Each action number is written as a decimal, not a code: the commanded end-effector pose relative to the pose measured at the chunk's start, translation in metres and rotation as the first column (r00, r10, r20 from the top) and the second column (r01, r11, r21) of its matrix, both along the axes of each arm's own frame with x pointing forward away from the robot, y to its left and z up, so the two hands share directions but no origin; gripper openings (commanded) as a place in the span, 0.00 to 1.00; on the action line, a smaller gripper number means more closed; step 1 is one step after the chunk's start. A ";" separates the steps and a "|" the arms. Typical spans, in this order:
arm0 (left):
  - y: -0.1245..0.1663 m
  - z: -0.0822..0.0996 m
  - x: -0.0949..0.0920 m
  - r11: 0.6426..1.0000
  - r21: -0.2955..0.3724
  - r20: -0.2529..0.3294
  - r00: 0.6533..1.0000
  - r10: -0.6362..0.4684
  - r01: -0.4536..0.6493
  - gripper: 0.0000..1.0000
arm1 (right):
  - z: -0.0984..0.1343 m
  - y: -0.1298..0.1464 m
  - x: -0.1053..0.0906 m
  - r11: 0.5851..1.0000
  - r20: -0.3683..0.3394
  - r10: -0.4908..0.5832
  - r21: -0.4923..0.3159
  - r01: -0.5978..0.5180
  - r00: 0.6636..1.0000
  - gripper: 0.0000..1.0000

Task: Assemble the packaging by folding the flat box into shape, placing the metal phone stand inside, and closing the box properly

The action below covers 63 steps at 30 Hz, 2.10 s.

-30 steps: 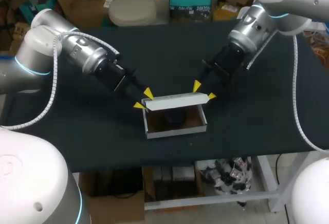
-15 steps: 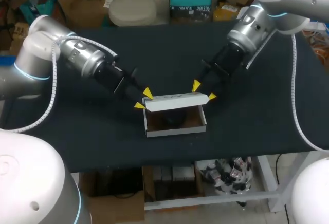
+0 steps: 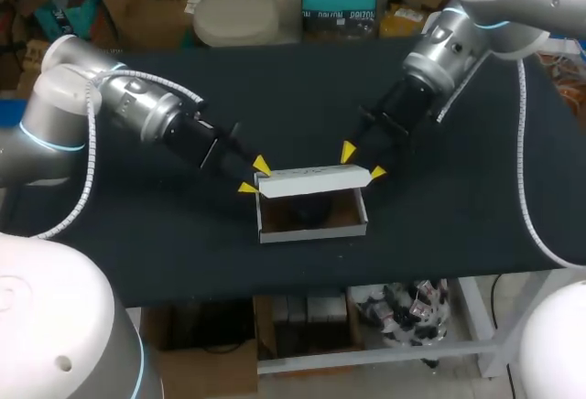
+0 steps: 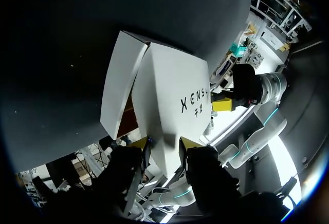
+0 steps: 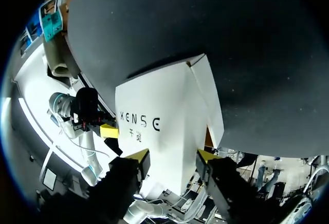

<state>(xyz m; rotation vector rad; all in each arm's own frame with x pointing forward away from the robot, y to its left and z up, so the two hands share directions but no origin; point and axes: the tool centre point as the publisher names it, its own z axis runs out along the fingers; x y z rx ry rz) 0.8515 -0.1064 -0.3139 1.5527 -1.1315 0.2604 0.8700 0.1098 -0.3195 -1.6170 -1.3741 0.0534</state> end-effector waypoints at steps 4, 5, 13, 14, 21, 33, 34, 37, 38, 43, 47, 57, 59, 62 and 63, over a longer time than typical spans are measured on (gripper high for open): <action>-0.002 0.000 -0.005 1.000 0.004 0.007 1.000 0.014 -0.014 0.37 | -0.001 0.004 0.006 1.000 -0.011 0.028 -0.001 -0.028 1.000 0.65; -0.002 -0.001 -0.005 1.000 0.004 0.008 1.000 0.014 -0.014 0.37 | -0.001 0.004 0.006 1.000 -0.011 0.029 -0.001 -0.029 1.000 0.67; -0.002 -0.003 -0.007 1.000 0.013 0.020 1.000 0.010 -0.010 0.37 | -0.003 0.000 0.005 0.999 -0.006 0.043 -0.008 -0.043 0.999 0.67; -0.002 -0.004 -0.008 1.000 0.014 0.020 1.000 0.010 -0.010 0.37 | -0.004 0.000 0.004 0.999 -0.006 0.044 -0.009 -0.044 0.999 0.67; 0.000 -0.005 -0.009 1.000 0.023 0.027 1.000 0.011 -0.012 0.37 | -0.007 -0.002 0.003 0.999 -0.007 0.050 -0.017 -0.050 0.999 0.64; -0.001 -0.008 -0.013 0.998 0.056 0.058 0.998 -0.007 0.003 0.37 | -0.010 -0.003 0.001 0.998 0.011 0.064 -0.025 -0.064 0.998 0.62; -0.001 -0.008 -0.012 0.998 0.060 0.062 0.998 -0.009 0.006 0.37 | -0.010 -0.004 0.001 0.998 0.014 0.064 -0.026 -0.064 0.998 0.61; -0.002 -0.008 -0.012 0.998 0.069 0.070 0.997 -0.017 0.012 0.37 | -0.009 -0.003 0.001 0.997 0.026 0.068 -0.032 -0.067 0.997 0.59; -0.002 -0.008 -0.012 0.997 0.071 0.073 0.997 -0.019 0.014 0.38 | -0.009 -0.003 0.001 0.997 0.028 0.070 -0.033 -0.069 0.997 0.59; -0.003 -0.011 -0.011 0.996 0.086 0.082 0.996 -0.032 0.025 0.38 | -0.011 -0.003 0.000 0.996 0.043 0.083 -0.046 -0.081 0.996 0.61; -0.003 -0.014 -0.011 0.995 0.094 0.086 0.996 -0.040 0.032 0.38 | -0.015 -0.004 -0.001 0.995 0.046 0.087 -0.050 -0.085 0.995 0.60; -0.003 -0.018 -0.010 0.993 0.110 0.095 0.994 -0.051 0.040 0.38 | -0.018 -0.006 -0.003 0.993 0.072 0.103 -0.063 -0.099 0.992 0.61; -0.003 -0.019 -0.010 0.993 0.113 0.098 0.994 -0.053 0.042 0.38 | -0.019 -0.008 -0.003 0.993 0.075 0.104 -0.065 -0.099 0.992 0.59; -0.002 -0.020 -0.010 0.992 0.117 0.099 0.994 -0.054 0.042 0.38 | -0.020 -0.010 -0.003 0.993 0.078 0.104 -0.064 -0.099 0.991 0.55; -0.002 -0.021 -0.010 0.992 0.118 0.099 0.994 -0.054 0.042 0.38 | -0.020 -0.010 -0.003 0.993 0.079 0.103 -0.064 -0.099 0.992 0.54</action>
